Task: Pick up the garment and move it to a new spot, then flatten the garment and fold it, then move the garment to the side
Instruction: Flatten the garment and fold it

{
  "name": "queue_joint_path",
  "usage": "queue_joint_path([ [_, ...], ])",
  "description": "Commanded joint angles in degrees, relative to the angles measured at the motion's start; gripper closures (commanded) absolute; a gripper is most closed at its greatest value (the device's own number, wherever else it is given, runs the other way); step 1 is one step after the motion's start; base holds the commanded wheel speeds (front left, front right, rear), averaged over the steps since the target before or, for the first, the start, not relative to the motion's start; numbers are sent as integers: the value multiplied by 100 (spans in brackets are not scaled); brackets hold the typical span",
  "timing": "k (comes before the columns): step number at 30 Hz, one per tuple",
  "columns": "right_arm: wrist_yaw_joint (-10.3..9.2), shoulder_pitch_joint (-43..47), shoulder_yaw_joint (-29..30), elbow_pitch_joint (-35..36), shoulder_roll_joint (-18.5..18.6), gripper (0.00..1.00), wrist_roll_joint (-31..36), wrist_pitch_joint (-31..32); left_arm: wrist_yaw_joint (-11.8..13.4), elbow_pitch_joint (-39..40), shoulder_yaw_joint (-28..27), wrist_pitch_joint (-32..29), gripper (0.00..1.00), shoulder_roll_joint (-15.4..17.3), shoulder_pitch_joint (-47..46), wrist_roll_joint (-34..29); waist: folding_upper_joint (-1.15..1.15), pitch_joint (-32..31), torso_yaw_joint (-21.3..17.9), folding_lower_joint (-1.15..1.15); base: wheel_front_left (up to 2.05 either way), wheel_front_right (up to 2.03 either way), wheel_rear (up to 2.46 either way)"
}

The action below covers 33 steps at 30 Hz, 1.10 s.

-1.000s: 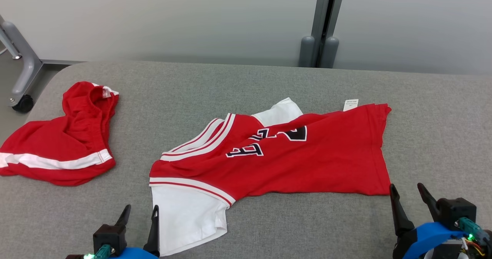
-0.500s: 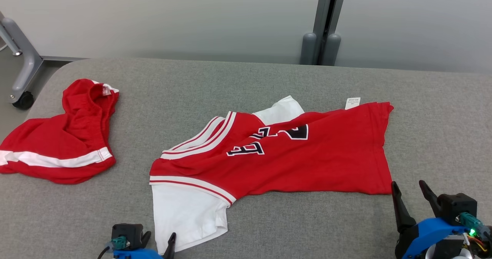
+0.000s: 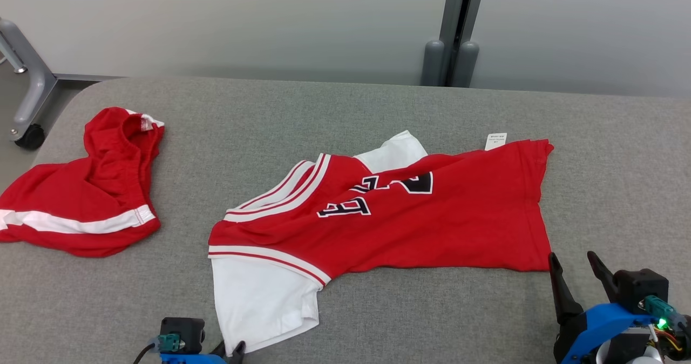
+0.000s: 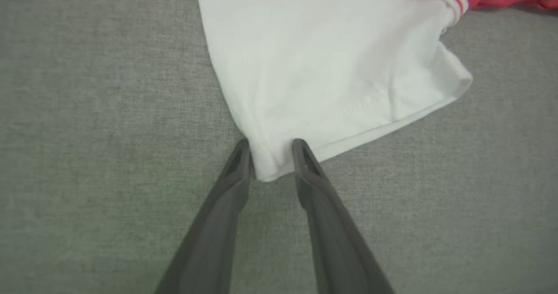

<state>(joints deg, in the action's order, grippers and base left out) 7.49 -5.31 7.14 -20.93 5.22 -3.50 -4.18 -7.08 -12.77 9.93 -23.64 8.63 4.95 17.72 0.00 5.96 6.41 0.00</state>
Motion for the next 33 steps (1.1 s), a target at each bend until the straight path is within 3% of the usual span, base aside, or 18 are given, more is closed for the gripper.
queue_joint_path([
  [1,1,-66,-4,-13,24,0,-25,-24,8,-23,31,-64,75,5,81,37,0,-3,12,0,0,0,0],
  [2,1,-69,-1,-29,21,0,-20,-19,8,-34,39,-76,100,6,71,43,0,-3,19,0,0,0,0],
  [20,1,-524,-366,-630,334,0,-221,739,150,227,92,109,100,122,-106,-54,0,-21,188,0,0,0,0],
  [31,1,-820,-273,-1448,329,0,-164,888,159,272,174,201,100,93,-206,-17,0,133,349,0,0,0,0],
  [32,1,-825,-287,-1531,304,60,-176,912,164,268,181,211,100,90,-213,-14,0,146,362,0,0,0,0],
  [33,1,-836,-322,-1566,269,90,-212,873,172,263,183,221,100,91,-212,-11,0,153,368,0,0,0,0],
])
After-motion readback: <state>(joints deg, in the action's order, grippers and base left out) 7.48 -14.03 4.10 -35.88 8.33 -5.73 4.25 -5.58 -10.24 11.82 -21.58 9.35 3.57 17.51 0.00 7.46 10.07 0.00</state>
